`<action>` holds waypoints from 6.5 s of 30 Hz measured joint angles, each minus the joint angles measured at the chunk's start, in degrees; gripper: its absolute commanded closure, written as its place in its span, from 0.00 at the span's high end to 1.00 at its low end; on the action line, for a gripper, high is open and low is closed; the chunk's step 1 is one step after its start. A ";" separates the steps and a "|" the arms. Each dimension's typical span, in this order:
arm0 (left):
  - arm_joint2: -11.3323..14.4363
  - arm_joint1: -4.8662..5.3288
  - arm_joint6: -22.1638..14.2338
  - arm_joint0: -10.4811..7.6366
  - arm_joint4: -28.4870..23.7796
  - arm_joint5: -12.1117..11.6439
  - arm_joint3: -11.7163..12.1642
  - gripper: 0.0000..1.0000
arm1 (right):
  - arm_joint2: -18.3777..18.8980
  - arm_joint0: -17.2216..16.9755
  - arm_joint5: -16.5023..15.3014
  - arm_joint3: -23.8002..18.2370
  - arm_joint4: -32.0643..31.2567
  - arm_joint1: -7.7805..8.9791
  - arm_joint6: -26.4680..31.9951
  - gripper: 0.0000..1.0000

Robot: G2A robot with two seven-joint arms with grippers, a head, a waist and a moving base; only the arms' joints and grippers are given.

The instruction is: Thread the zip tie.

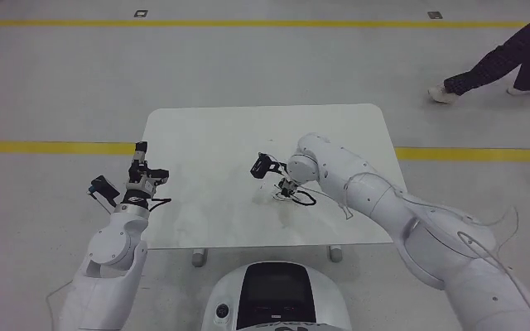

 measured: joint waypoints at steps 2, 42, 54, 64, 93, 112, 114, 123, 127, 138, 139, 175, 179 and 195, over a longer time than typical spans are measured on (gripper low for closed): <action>0.00 0.00 0.00 0.00 0.00 0.00 0.00 1.00 | 1.29 -0.30 0.00 -0.78 1.44 0.95 -0.69 0.00; 0.00 0.00 0.00 0.00 0.00 0.00 0.00 1.00 | 25.66 -12.48 6.94 -3.30 37.71 7.50 -12.58 0.00; 0.00 0.00 0.00 0.00 0.00 0.00 0.00 1.00 | 33.10 -21.31 12.89 -11.43 46.66 7.94 -30.62 0.00; 0.00 0.00 0.00 0.00 0.00 0.00 0.00 1.00 | 33.32 -21.49 12.85 -11.62 46.72 8.00 -30.60 0.00; 2.97 0.33 -14.14 -2.87 3.81 -1.36 0.27 1.00 | 34.81 -24.79 11.61 -14.32 46.81 7.39 -35.73 0.00; 7.47 0.03 -20.62 -7.15 1.07 0.04 1.25 1.00 | 34.74 -25.38 9.83 -14.54 48.25 6.03 -39.46 0.00; 8.49 -0.13 -21.05 -7.42 0.08 -0.49 0.97 1.00 | 34.79 -25.95 9.95 -15.13 47.97 5.96 -40.45 0.00; 13.18 -0.64 -22.90 -11.07 0.08 -2.37 2.54 1.00 | 34.38 -28.68 9.77 -17.69 47.87 4.67 -48.11 0.00; 13.46 -0.70 -21.97 -11.52 0.97 -3.12 2.96 1.00 | 34.38 -28.86 9.83 -17.85 48.00 4.52 -48.68 0.00; 13.78 -0.61 -23.27 -14.01 3.51 -5.62 4.92 1.00 | 35.09 -30.64 11.13 -20.30 45.86 4.58 -48.44 0.00; 14.07 -0.66 -23.44 -14.48 3.37 -5.91 5.32 1.00 | 35.23 -30.99 11.32 -20.68 45.88 4.58 -48.41 0.00; 15.61 -0.26 -36.34 -19.50 0.71 -8.29 12.17 1.00 | 36.08 -33.36 15.19 -24.35 54.55 3.28 -46.90 0.00; 16.19 -0.14 -39.66 -20.49 0.67 -8.01 13.32 1.00 | 35.69 -33.16 16.16 -24.21 54.82 3.04 -47.04 0.00; 17.78 -0.36 -39.16 -21.42 -1.73 -11.34 14.05 1.00 | 36.71 -37.82 18.40 -29.48 50.48 3.25 -50.59 0.00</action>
